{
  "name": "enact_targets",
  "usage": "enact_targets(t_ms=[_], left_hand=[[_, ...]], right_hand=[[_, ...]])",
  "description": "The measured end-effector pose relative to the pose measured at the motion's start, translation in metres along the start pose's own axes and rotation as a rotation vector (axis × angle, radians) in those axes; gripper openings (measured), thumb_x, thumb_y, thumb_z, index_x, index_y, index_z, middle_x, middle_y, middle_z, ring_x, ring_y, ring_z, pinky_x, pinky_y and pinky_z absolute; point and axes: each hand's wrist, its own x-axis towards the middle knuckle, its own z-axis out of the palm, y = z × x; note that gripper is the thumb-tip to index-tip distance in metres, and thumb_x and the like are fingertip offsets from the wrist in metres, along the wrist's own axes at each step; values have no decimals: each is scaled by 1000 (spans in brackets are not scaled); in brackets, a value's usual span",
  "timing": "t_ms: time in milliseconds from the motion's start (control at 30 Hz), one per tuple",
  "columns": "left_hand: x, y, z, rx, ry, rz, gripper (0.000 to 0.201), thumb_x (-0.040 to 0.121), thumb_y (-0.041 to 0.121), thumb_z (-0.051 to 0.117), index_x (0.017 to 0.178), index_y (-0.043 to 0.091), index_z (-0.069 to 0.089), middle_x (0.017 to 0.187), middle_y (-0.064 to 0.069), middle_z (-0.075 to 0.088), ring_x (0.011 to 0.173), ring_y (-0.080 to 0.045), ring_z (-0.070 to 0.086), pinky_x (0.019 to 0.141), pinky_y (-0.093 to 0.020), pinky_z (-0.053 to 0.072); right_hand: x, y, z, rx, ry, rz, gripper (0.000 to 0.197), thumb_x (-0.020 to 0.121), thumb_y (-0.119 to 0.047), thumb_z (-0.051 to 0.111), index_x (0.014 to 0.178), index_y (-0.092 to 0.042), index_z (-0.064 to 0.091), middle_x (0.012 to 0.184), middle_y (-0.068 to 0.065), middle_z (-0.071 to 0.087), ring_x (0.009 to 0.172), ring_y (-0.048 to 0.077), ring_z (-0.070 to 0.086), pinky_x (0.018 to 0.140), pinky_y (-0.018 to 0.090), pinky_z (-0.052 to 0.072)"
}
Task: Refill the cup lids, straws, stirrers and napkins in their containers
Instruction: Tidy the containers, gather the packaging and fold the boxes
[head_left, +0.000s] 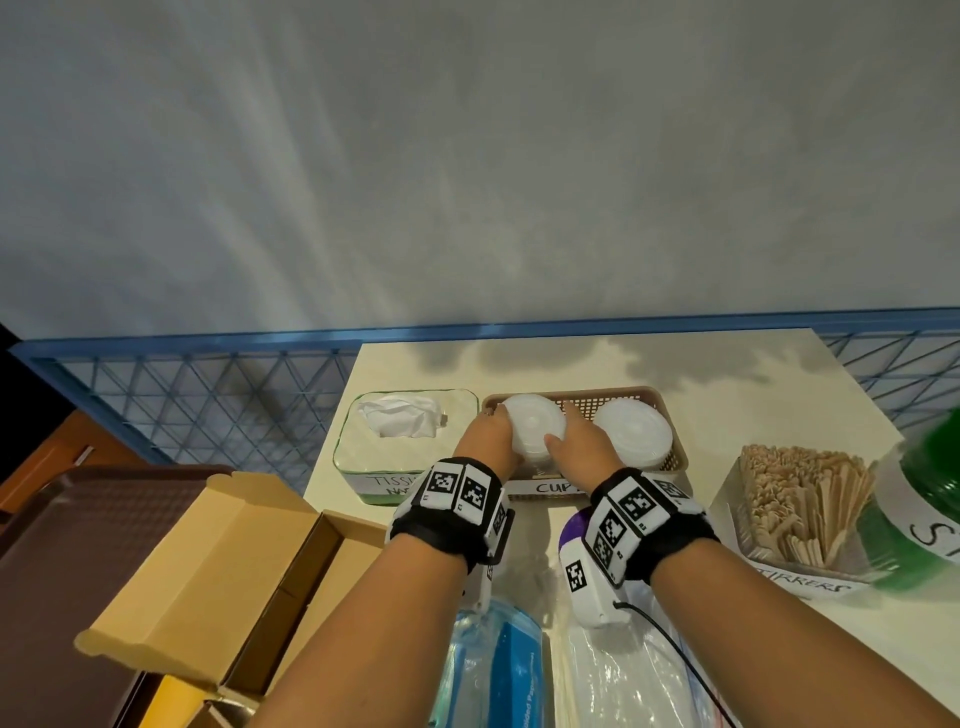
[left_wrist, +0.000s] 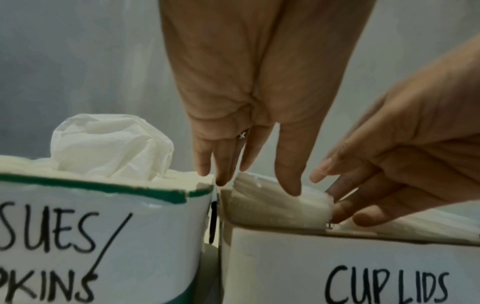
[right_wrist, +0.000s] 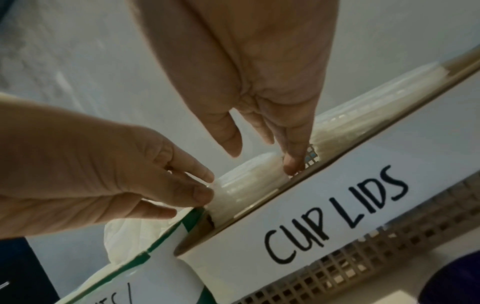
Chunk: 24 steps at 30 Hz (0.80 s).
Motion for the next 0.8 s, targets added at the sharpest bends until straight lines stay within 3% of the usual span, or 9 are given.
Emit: enact_targets(t_ms=[133,300,400,500,633,700,800], left_hand=[[-14,15,-20,-36,78,22,49,92,9,51,137,3,35,135,-16,48,126,-27,45,102,-28,35],[-47,67,-55,-148,214,69,44,93,5,47,135,1,35,134,-19,48,124,-28,46,97,-29,37],[-71,109,-66,-260,237,109,43,93,8,49,132,1,36,133,-19,48,122,-28,46,95,-30,39],[-95,155,-64,-322,213,143,46,93,12,49,134,1,32,136,-19,43,123,-28,45,96,-30,39],[-114,196,-39,-401,148,125,60,90,18,56,138,0,24,139,-19,36,123,-29,44,93,-27,37],[-118,202,-11,-497,102,51,71,88,22,61,141,-1,19,144,-19,31,128,-30,40,101,-31,36],[-123,205,43,-561,17,-51,82,85,24,65,145,1,14,147,-18,27,135,-30,31,111,-39,31]], right_hand=[[-20,-2,-16,120,149,-101,45,97,-11,44,140,-8,35,138,13,47,126,26,46,104,33,36],[-66,3,-51,339,444,-328,24,92,-5,52,114,-11,59,114,4,63,92,8,57,79,13,43],[-104,14,-74,452,627,-466,16,90,-4,53,100,-13,61,98,-2,64,83,4,58,75,9,45],[-142,37,-97,505,772,-552,17,89,0,53,97,-13,58,93,-4,59,81,-6,53,72,4,40],[-173,91,-122,540,1014,-502,22,84,-2,58,103,-6,48,96,-11,41,81,-5,41,73,7,37],[-182,128,-131,524,1137,-418,34,78,-1,65,106,1,46,101,-1,37,82,7,35,78,7,34],[-186,184,-141,480,1223,-232,56,65,7,75,111,12,42,110,24,40,91,12,32,84,3,28]])
